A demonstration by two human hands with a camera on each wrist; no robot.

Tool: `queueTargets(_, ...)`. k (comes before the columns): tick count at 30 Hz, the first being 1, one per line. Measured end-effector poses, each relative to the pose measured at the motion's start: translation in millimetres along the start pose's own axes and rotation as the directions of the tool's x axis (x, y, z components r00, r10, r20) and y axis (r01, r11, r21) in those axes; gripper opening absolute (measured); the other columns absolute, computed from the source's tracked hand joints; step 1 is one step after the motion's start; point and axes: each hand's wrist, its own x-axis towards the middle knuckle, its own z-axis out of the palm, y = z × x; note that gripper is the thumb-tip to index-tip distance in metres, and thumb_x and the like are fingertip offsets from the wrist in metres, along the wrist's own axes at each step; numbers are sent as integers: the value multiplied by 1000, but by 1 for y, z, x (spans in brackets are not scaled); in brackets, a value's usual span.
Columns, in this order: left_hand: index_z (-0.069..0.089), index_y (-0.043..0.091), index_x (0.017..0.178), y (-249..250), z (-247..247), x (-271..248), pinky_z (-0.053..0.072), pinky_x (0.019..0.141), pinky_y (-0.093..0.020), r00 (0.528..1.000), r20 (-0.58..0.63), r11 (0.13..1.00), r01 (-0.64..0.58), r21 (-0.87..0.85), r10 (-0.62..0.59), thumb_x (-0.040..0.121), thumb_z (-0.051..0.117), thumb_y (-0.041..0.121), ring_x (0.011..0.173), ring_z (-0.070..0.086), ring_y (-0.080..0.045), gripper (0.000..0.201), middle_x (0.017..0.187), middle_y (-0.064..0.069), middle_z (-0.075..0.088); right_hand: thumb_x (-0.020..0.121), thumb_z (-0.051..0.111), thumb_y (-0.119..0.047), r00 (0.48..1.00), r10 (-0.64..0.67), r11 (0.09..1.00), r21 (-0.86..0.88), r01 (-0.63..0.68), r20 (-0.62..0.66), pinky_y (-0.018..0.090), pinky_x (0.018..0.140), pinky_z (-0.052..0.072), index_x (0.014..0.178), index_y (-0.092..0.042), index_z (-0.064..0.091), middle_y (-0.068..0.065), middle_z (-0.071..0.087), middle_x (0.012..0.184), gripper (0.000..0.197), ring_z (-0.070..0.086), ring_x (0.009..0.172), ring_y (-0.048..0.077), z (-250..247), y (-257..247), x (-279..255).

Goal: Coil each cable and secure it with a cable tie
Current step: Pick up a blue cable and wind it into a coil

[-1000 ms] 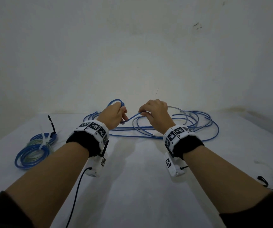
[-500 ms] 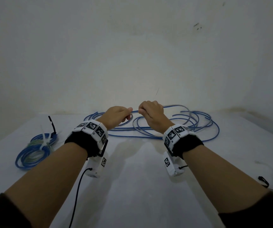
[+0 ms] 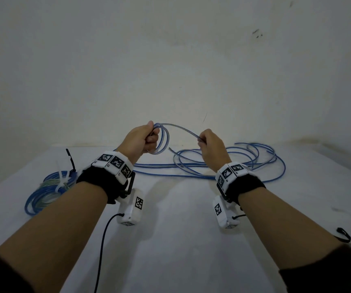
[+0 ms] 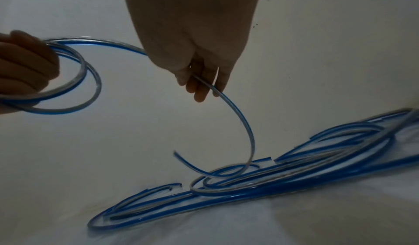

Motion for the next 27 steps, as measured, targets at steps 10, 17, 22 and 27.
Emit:
queueTargets(10, 55, 8, 81, -3, 2, -3, 25, 45, -17, 996, 82, 999, 28, 16, -29, 100, 25, 14, 41, 27, -6, 36, 49, 8, 40, 97, 46, -14, 960, 94, 993, -39, -108, -262, 37, 71, 48, 101, -6, 59, 14, 63, 94, 16, 60, 84, 31, 2, 1, 7)
queueTargets(17, 55, 9, 76, -1, -1, -3, 20, 41, -15, 995, 83, 992, 48, 115, -58, 102, 29, 32, 41, 23, -5, 43, 47, 9, 30, 89, 57, -6, 918, 75, 987, 161, -12, -390, 20, 65, 35, 87, 0, 61, 14, 64, 86, 8, 54, 76, 21, -1, -8, 11)
queueTargets(22, 48, 14, 77, 4, -4, -7, 25, 41, -13, 997, 81, 1000, 16, -11, -15, 102, 29, 29, 40, 24, -4, 36, 50, 10, 31, 91, 53, -7, 930, -93, 989, 79, 129, -356, 30, 73, 42, 87, 0, 66, 14, 65, 83, 16, 53, 74, 22, 0, -7, 13)
queueTargets(27, 43, 15, 75, 9, -8, -4, 22, 44, -17, 999, 43, 970, 5, -244, 6, 103, 24, 27, 36, 26, -2, 36, 47, 11, 33, 97, 45, -9, 968, -186, 983, -24, 184, -169, 31, 83, 26, 92, 0, 62, 12, 62, 87, 20, 52, 83, 29, 6, -14, 10)
